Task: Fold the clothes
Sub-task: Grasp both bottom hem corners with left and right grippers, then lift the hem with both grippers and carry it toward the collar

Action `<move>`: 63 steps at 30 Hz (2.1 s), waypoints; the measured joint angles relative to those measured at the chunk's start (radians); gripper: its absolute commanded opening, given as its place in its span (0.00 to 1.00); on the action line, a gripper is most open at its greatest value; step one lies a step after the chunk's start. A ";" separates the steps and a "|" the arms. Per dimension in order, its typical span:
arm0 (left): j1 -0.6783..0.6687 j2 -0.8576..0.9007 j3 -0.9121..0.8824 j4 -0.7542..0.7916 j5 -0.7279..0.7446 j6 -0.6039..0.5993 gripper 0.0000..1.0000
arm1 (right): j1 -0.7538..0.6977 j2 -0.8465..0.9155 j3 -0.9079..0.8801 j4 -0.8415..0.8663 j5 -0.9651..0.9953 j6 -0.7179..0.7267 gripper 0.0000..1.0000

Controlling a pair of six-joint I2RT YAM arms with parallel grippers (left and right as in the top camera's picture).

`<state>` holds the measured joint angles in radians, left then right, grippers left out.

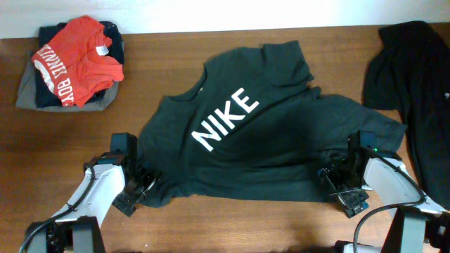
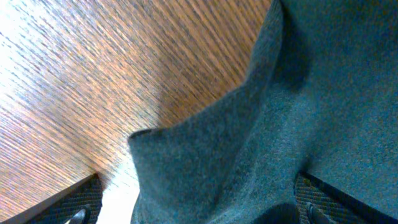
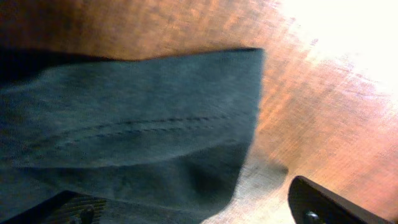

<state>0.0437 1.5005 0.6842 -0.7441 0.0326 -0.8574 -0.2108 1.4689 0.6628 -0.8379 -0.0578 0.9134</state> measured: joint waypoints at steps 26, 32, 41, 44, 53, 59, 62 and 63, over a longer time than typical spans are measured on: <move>0.003 -0.001 -0.002 0.019 -0.031 0.008 0.60 | 0.000 -0.032 -0.041 0.135 0.042 0.019 0.06; 0.004 -0.001 -0.002 0.027 -0.032 0.011 0.54 | 0.000 -0.030 -0.035 0.142 0.033 0.018 0.04; 0.004 -0.001 0.000 -0.001 -0.011 0.012 0.58 | 0.000 0.001 0.002 0.121 0.032 -0.005 0.05; 0.004 -0.001 0.000 -0.011 -0.001 0.018 0.31 | 0.000 0.004 0.004 0.122 0.032 -0.009 0.04; 0.005 0.001 -0.001 -0.011 0.047 0.019 0.01 | 0.000 0.006 0.007 0.122 0.032 -0.014 0.04; 0.005 0.014 0.019 -0.063 0.048 0.024 0.01 | 0.000 0.015 0.061 0.056 0.033 -0.038 0.04; 0.005 0.017 0.052 -0.113 0.047 0.035 0.01 | 0.000 0.015 0.146 -0.012 0.037 -0.064 0.04; 0.005 0.016 0.075 -0.129 0.045 0.039 0.01 | 0.000 0.015 0.171 -0.031 0.040 -0.072 0.04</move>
<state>0.0483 1.5169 0.7589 -0.8726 0.0776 -0.8185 -0.2108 1.4841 0.8341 -0.8684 -0.0177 0.8410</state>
